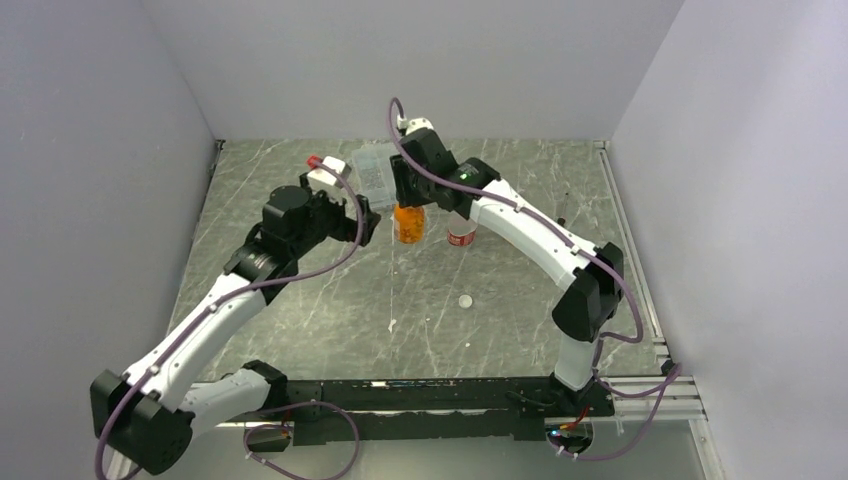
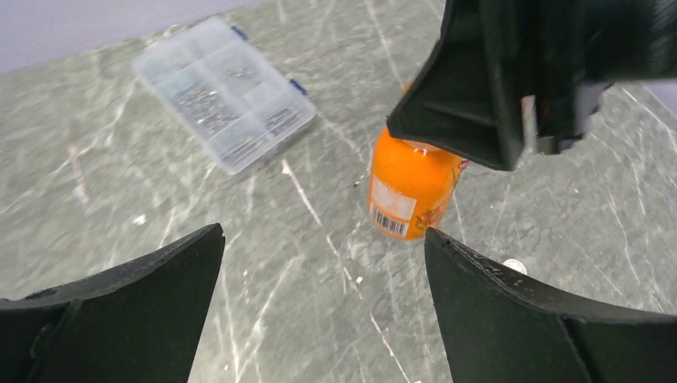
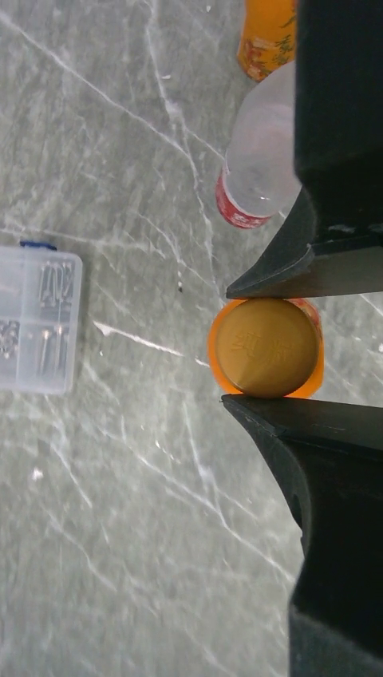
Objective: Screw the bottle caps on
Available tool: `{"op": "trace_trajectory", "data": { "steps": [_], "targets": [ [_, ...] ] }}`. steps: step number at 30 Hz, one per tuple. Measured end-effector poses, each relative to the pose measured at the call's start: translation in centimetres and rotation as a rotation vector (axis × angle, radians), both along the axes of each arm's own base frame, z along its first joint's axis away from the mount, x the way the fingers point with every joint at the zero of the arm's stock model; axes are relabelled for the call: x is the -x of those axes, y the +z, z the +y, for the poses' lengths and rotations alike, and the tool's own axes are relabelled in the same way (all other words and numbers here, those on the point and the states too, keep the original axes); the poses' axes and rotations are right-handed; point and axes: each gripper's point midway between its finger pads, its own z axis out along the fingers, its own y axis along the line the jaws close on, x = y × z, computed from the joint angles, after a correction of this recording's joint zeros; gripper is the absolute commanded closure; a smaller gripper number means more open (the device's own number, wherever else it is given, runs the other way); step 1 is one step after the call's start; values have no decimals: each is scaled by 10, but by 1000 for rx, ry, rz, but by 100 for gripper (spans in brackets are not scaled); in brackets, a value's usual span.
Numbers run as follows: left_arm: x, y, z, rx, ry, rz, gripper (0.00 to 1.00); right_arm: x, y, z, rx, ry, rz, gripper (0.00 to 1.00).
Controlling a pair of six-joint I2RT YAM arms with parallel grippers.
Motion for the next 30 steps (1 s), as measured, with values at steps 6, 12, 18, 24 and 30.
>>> {"op": "trace_trajectory", "data": {
  "steps": [6, 12, 18, 24, 30],
  "targets": [
    [19, 22, 38, 11, 146, -1, 1, -12, -50, -2, 65, -43, -47, 89],
    [22, 19, 60, 0, 222, 21, 0, -24, -67, 24, 44, -42, -154, 87],
    [20, 10, 73, 7, 265, 54, 1, -31, -95, 44, 55, -27, -196, 85],
    [18, 9, 77, 17, 271, 61, 1, -32, -118, 47, 83, -24, -203, 80],
    [18, 9, 78, 27, 271, 66, 0, -33, -129, 44, 72, -40, -225, 66]
  ]
}}
